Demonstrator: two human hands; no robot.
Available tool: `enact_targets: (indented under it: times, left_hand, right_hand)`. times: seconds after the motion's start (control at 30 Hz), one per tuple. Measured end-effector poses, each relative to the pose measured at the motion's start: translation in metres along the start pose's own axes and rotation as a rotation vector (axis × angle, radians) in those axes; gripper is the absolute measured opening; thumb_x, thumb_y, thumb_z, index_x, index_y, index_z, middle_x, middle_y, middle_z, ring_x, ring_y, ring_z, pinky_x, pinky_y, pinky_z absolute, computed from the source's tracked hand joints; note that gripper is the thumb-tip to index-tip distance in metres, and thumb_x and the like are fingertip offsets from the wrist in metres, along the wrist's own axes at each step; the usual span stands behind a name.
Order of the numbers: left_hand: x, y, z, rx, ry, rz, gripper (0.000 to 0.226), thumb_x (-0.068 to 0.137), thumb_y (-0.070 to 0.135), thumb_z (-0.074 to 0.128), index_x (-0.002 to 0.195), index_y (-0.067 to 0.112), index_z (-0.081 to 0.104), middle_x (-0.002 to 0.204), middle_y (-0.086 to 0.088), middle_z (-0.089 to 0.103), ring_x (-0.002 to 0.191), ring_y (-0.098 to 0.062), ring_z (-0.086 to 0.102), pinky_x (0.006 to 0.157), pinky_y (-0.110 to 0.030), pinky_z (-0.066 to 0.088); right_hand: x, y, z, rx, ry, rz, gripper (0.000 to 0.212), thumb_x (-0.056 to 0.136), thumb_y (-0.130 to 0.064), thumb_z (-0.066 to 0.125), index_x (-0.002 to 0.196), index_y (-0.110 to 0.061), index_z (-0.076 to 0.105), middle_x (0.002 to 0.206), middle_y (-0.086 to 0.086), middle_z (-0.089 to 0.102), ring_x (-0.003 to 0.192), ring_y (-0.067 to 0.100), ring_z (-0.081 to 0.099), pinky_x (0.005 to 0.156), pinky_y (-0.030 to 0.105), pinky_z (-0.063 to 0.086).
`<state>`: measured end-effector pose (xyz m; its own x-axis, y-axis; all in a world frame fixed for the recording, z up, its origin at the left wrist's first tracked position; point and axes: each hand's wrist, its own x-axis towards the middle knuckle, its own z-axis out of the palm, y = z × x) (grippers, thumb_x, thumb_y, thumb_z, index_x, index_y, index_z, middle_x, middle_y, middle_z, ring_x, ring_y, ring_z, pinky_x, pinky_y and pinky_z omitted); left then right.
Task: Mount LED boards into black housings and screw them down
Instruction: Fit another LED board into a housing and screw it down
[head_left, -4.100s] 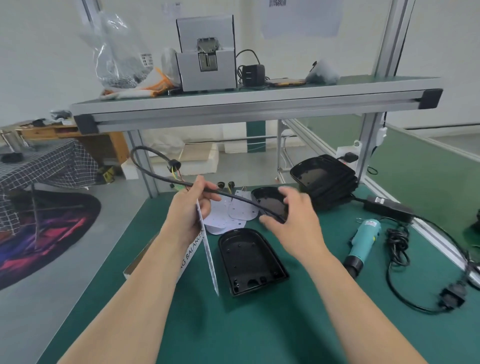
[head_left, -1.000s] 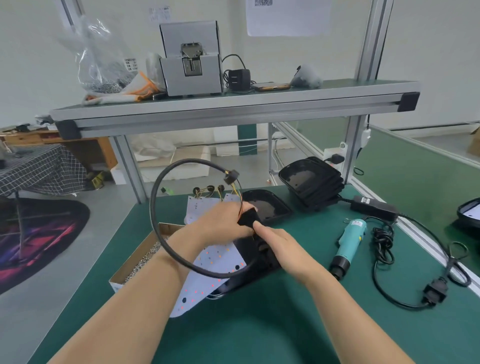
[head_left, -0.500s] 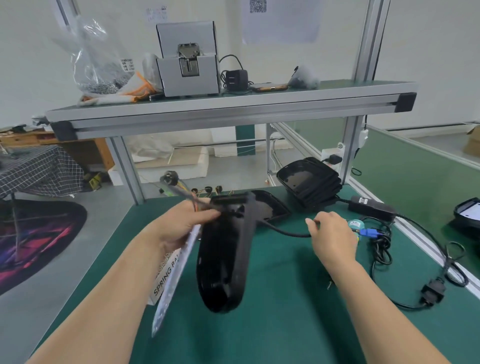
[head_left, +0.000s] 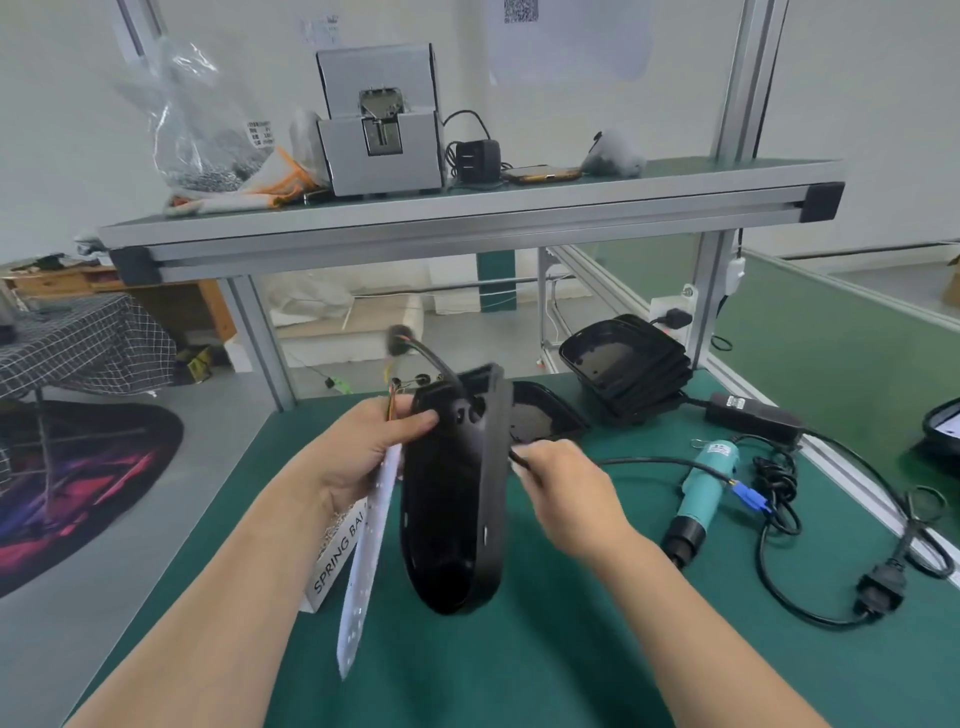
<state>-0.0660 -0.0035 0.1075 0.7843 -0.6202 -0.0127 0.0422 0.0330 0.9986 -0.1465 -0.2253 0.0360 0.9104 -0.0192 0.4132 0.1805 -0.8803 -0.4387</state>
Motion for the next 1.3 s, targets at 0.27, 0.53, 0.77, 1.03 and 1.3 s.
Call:
enact_targets:
  times: [0.27,0.53,0.77,1.03,1.3]
  left_hand:
    - [0.000,0.003,0.010,0.373,0.144,0.044,0.016,0.096,0.002,0.061,0.104,0.008,0.073,0.097,-0.004,0.076,0.090,-0.012,0.070,0.090,-0.024,0.051]
    - [0.009,-0.005,0.036,0.649,0.223,0.083,0.008,0.095,0.013,0.065,0.097,0.008,0.071,0.075,-0.005,0.063,0.067,-0.011,0.054,0.070,-0.032,0.042]
    - [0.009,-0.014,0.044,0.588,0.371,0.036,0.011,0.094,0.015,0.065,0.087,0.011,0.072,0.072,-0.012,0.068,0.068,-0.024,0.060,0.066,-0.034,0.046]
    - [0.008,-0.010,0.052,0.605,0.319,0.050,0.012,0.092,0.007,0.065,0.099,0.009,0.074,0.095,-0.016,0.076,0.094,-0.037,0.070,0.086,-0.047,0.054]
    - [0.009,-0.007,0.048,0.622,0.223,0.107,0.014,0.092,0.003,0.064,0.100,0.011,0.072,0.096,-0.007,0.077,0.090,-0.016,0.069,0.082,-0.032,0.051]
  right_hand:
    - [0.008,0.017,-0.011,0.120,0.026,0.318,0.051,0.086,0.011,0.041,0.122,-0.013,0.069,0.130,0.000,0.059,0.128,0.023,0.047,0.098,0.028,0.046]
    - [0.021,-0.051,-0.070,0.091,0.179,-0.181,0.028,0.088,-0.029,0.071,0.114,-0.019,0.072,0.099,-0.003,0.058,0.082,0.013,0.058,0.086,0.030,0.049]
    - [0.009,-0.041,-0.048,0.062,0.228,-0.099,0.013,0.091,-0.008,0.066,0.103,-0.009,0.073,0.100,0.007,0.056,0.084,0.031,0.061,0.078,0.042,0.050]
    - [0.009,-0.032,-0.040,-0.161,0.168,-0.092,0.010,0.082,-0.002,0.066,0.083,-0.011,0.061,0.088,0.010,0.056,0.083,0.036,0.054,0.070,0.048,0.045]
    - [0.019,-0.008,-0.043,-0.040,0.015,0.065,0.020,0.092,-0.028,0.064,0.109,-0.019,0.058,0.106,0.000,0.067,0.102,0.030,0.061,0.082,0.040,0.048]
